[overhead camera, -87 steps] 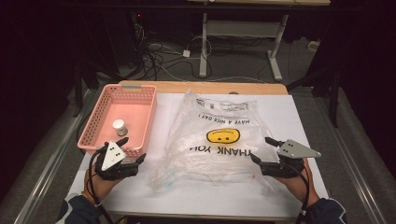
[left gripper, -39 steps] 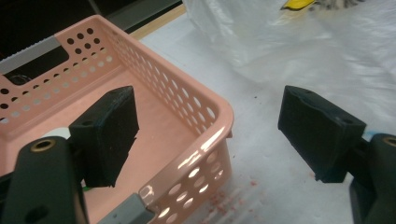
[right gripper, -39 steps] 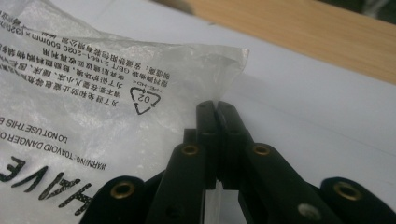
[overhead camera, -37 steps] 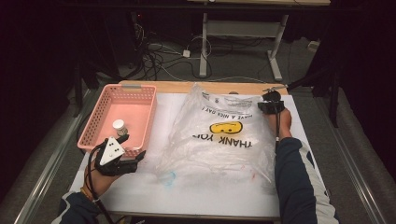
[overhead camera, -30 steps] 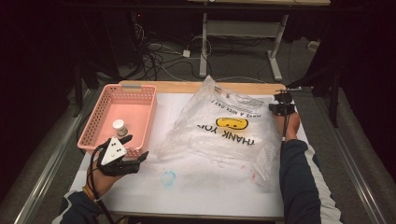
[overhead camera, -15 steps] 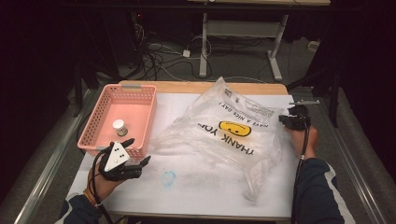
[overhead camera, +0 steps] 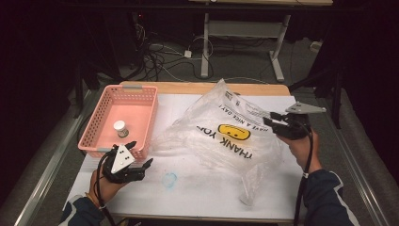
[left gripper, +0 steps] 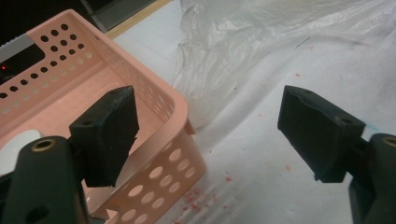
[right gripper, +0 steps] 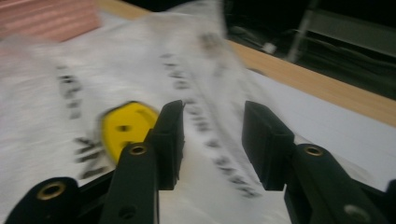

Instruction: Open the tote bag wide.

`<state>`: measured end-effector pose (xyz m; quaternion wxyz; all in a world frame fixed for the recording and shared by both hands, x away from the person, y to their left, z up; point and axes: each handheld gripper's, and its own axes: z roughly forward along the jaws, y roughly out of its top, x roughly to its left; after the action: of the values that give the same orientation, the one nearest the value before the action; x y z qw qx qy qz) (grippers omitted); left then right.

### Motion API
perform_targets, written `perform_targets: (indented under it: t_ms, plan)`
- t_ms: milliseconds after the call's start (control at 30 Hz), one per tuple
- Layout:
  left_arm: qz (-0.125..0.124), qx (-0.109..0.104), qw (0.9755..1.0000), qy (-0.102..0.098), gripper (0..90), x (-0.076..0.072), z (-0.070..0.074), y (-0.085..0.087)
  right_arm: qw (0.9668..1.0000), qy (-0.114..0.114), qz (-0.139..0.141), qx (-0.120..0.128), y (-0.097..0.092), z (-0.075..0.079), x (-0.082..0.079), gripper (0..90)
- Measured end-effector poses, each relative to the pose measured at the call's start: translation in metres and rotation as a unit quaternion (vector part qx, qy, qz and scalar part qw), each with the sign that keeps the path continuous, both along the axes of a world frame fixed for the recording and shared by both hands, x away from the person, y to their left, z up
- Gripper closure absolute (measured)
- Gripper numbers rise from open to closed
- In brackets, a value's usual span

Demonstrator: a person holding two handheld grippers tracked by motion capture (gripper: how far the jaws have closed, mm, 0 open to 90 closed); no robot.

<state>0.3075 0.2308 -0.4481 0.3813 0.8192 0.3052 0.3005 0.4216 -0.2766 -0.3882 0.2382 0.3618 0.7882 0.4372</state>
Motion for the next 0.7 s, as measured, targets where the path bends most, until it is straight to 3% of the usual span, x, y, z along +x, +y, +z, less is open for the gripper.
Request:
perform_targets:
  t_ms: [67,133,167,200,233,267,400,433,467,500,533,600,633,700]
  plan:
    - [-0.002,0.004,1.0,0.0,20.2,0.0,0.0,-0.001,0.9983,-0.006,0.056,-0.013,0.023,0.005,-0.008,56.8]
    - [-0.002,0.004,1.0,-0.001,20.2,-0.001,0.0,-0.001,0.9938,0.006,0.11,-0.008,0.049,0.006,-0.015,53.0]
    - [-0.004,0.003,1.0,-0.001,20.2,-0.001,0.0,-0.001,0.9938,0.006,0.11,-0.008,0.049,0.006,-0.015,53.0]
    - [-0.004,0.002,1.0,-0.001,20.2,-0.001,0.0,-0.001,0.9893,0.015,0.145,-0.002,0.062,0.006,-0.019,51.8]
    - [-0.003,0.001,1.0,-0.001,20.1,-0.001,-0.001,-0.001,0.9825,0.013,0.184,-0.029,0.088,0.001,-0.027,50.0]
    - [-0.004,0.0,1.0,0.0,20.2,-0.001,-0.001,0.0,0.9795,0.019,0.196,-0.042,0.1,-0.002,-0.029,49.8]
    - [-0.006,0.001,1.0,0.002,20.1,0.0,-0.002,-0.001,0.9709,0.04,0.21,-0.107,0.133,-0.026,-0.033,48.9]
    - [-0.007,0.003,1.0,0.002,20.1,-0.001,-0.002,-0.001,0.9674,0.047,0.215,-0.125,0.138,-0.033,-0.031,48.8]
    - [-0.007,0.004,1.0,0.002,20.1,-0.001,-0.002,-0.001,0.9674,0.047,0.215,-0.125,0.138,-0.033,-0.031,48.8]
    - [-0.008,0.003,1.0,0.002,20.1,-0.001,-0.002,-0.001,0.9646,0.062,0.209,-0.148,0.146,-0.047,-0.03,49.3]
    - [-0.008,0.003,1.0,0.002,20.1,-0.001,-0.002,-0.001,0.9646,0.062,0.209,-0.148,0.146,-0.047,-0.03,49.3]
    - [-0.008,0.003,1.0,0.003,20.1,-0.001,-0.002,-0.001,0.9585,0.088,0.214,-0.167,0.152,-0.061,-0.027,49.6]
    - [-0.009,0.003,1.0,0.003,20.1,0.0,-0.002,-0.001,0.9585,0.088,0.214,-0.167,0.152,-0.061,-0.027,49.6]
    - [-0.009,0.005,0.9999,0.004,20.1,0.0,-0.002,-0.001,0.9555,0.101,0.217,-0.172,0.155,-0.069,-0.025,49.8]
